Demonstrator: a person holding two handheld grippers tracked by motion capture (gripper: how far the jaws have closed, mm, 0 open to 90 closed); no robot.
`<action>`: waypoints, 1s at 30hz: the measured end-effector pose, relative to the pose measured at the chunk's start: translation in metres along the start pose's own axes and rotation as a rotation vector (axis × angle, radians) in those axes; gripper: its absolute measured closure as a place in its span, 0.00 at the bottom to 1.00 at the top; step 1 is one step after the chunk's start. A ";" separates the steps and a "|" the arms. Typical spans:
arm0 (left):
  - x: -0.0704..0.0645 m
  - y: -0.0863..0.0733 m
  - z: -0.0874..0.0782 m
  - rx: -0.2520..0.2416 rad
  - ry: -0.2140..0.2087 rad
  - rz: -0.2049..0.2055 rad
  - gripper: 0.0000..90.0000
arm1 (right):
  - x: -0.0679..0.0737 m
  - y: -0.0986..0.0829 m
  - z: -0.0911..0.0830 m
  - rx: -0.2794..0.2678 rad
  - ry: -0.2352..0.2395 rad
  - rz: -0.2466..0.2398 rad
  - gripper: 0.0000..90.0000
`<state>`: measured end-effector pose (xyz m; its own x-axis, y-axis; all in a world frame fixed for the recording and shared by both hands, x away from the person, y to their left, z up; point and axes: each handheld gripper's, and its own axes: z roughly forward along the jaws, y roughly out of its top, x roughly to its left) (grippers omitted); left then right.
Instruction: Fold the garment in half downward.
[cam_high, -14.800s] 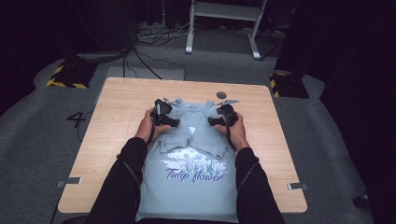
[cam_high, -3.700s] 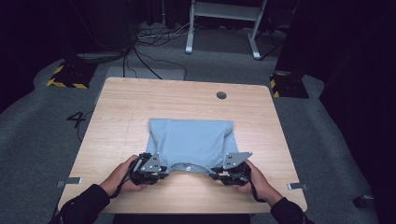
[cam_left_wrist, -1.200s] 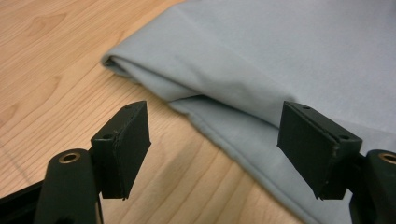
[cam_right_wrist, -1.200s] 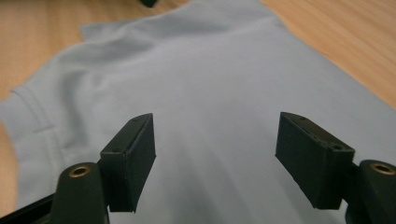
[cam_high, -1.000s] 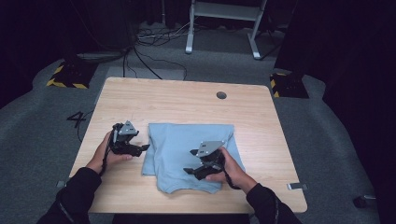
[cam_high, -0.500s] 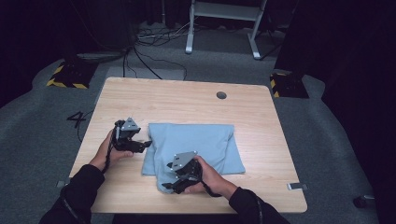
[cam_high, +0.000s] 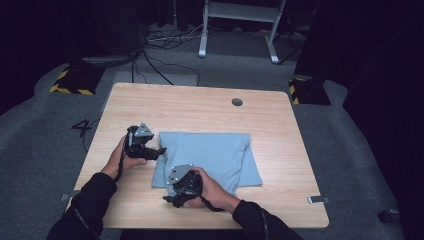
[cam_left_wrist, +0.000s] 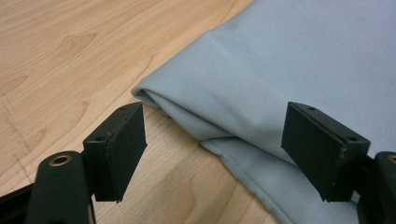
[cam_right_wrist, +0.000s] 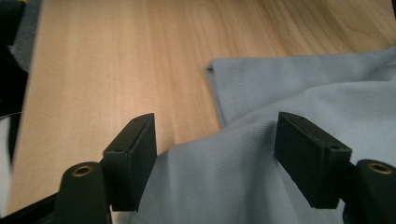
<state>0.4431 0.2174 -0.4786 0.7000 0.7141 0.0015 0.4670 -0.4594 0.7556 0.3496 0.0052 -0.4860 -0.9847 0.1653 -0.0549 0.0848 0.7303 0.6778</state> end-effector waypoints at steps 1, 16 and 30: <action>-0.001 0.000 0.001 0.004 0.000 -0.006 0.24 | -0.001 0.000 0.001 -0.001 -0.005 0.012 0.33; 0.004 -0.001 0.005 0.006 0.007 -0.024 0.24 | -0.008 0.012 0.016 0.045 -0.100 0.099 0.67; 0.006 -0.004 0.010 0.000 0.050 -0.064 0.24 | 0.001 0.007 0.011 0.025 -0.084 0.125 0.92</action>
<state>0.4510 0.2183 -0.4884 0.6406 0.7677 -0.0138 0.5100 -0.4119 0.7552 0.3507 0.0180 -0.4894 -0.9503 0.3097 -0.0329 0.2106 0.7169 0.6646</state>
